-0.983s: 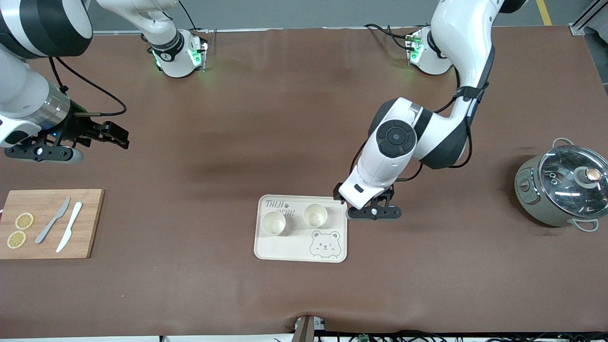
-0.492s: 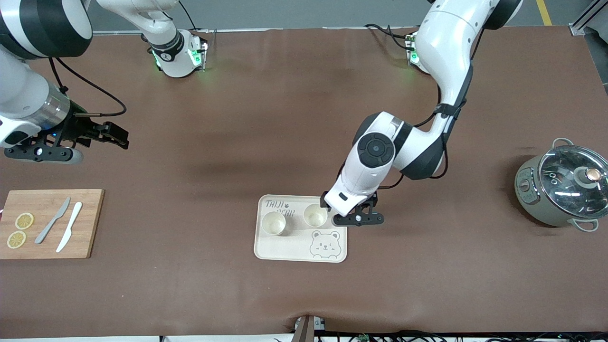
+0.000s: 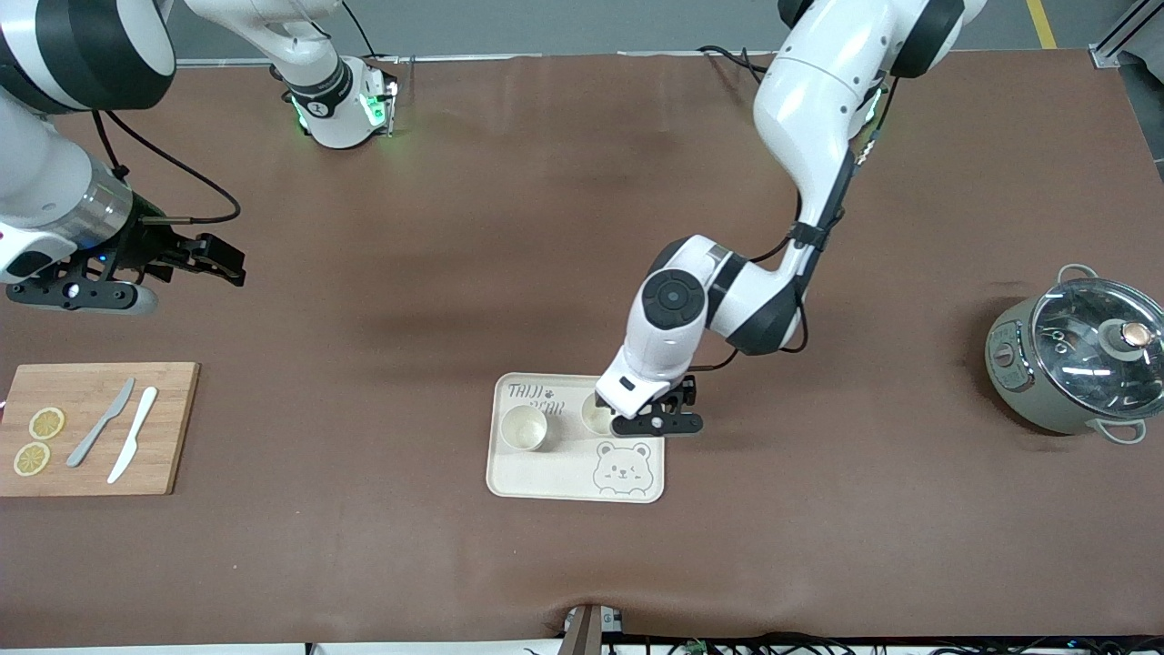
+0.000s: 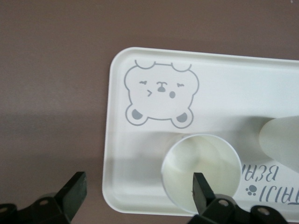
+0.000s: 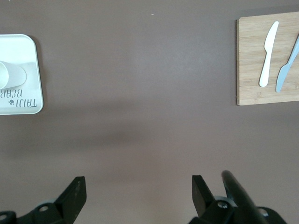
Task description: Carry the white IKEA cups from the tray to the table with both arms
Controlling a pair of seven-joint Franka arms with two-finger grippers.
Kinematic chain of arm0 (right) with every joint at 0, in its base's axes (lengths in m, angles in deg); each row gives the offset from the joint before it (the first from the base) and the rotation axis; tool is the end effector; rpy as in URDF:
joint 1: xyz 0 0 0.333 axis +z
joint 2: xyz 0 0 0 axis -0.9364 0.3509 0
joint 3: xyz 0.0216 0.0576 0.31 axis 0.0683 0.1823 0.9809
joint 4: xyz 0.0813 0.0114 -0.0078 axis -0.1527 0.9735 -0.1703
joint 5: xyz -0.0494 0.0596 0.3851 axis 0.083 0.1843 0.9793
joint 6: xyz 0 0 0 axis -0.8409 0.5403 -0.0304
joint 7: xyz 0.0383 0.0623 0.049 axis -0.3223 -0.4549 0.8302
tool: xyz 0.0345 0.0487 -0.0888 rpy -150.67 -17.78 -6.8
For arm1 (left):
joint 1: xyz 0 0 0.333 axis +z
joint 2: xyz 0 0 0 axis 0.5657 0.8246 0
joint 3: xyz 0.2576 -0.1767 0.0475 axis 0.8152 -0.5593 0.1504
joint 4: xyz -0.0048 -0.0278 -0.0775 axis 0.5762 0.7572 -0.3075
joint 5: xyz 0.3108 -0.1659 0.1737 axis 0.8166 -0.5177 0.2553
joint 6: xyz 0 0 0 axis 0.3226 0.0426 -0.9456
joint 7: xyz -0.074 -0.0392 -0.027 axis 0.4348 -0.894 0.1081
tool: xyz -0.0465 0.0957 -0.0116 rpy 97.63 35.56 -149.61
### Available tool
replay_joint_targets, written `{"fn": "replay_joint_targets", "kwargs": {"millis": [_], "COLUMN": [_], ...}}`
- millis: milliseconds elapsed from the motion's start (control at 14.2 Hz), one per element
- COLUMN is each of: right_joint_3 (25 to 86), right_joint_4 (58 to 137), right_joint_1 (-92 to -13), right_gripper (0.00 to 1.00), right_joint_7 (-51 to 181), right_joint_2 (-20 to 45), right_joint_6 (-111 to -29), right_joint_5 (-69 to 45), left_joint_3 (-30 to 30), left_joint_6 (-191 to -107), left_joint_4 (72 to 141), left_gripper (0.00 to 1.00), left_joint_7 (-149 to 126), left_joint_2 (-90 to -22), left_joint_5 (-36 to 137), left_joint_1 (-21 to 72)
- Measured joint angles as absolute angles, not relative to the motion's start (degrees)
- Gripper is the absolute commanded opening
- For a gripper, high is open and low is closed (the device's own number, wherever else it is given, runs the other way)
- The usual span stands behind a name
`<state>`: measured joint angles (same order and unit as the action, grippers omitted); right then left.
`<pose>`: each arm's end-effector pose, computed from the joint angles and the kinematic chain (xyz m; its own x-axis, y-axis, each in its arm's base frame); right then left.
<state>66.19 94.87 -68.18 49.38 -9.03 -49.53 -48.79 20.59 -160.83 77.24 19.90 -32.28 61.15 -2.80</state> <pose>0.5650 0.0629 0.5631 0.9961 -0.0713 -0.0519 -0.0710 -0.9975 0.0072 0.6278 -0.4461 0.2661 0.9876 0.0202 0.1554 0.0132 -0.9989 0.0458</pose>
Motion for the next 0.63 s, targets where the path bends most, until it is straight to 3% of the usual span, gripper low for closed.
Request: {"fn": "replay_joint_targets", "kwargs": {"millis": [632], "right_joint_3": [66.1], "right_joint_4": [94.9], "right_joint_1": [-68.2], "right_gripper": [1.0], "right_joint_7": [49.4], "right_joint_2": [-9.0], "right_joint_6": [-49.5], "right_joint_5": [-48.8], "left_joint_3": [21.1], "left_joint_6": [-161.4], "left_joint_4": [74.3], "left_gripper": [1.0], "left_joint_7": [20.5], "left_joint_2": [-29.8], "left_joint_5": [61.2], "left_joint_1": [-3.1]}}
